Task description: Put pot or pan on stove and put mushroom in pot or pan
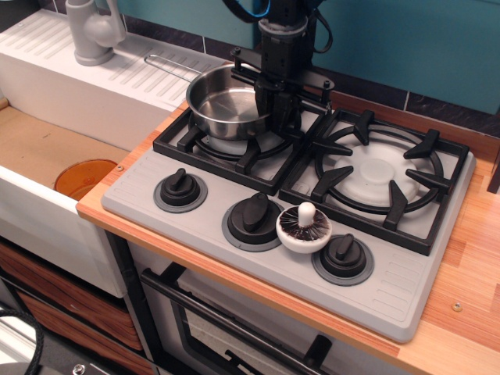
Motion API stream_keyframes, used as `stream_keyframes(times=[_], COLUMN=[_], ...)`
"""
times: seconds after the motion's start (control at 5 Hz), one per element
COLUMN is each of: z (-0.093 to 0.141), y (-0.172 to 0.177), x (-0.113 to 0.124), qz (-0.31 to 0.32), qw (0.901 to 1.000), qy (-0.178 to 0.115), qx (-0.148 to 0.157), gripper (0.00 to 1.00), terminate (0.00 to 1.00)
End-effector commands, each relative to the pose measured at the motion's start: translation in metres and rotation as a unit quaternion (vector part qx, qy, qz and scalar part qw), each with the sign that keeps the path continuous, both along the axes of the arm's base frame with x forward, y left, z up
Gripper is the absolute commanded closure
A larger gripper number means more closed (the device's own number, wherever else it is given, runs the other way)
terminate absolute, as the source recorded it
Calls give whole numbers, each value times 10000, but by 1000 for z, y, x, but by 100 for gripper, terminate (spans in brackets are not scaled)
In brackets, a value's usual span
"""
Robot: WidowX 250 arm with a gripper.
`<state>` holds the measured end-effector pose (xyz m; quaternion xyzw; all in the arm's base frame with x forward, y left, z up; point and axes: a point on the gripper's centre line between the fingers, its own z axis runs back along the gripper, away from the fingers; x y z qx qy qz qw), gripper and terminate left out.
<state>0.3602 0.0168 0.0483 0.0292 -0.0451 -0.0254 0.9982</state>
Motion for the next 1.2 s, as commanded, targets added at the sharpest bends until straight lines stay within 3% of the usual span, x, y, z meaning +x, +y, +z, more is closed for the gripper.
stream_keyframes(times=[0.0, 0.4, 0.6, 1.0], z=[52, 85, 87, 67], y=[-19, -63, -90, -136], x=[2, -13, -18, -16], qz=[55, 248, 426, 675], qw=[9999, 9996, 9990, 9971], qy=[-142, 59, 23, -199], qx=[12, 72, 141, 275], gripper=[100, 100, 100, 100], terminate=[0, 0, 0, 0])
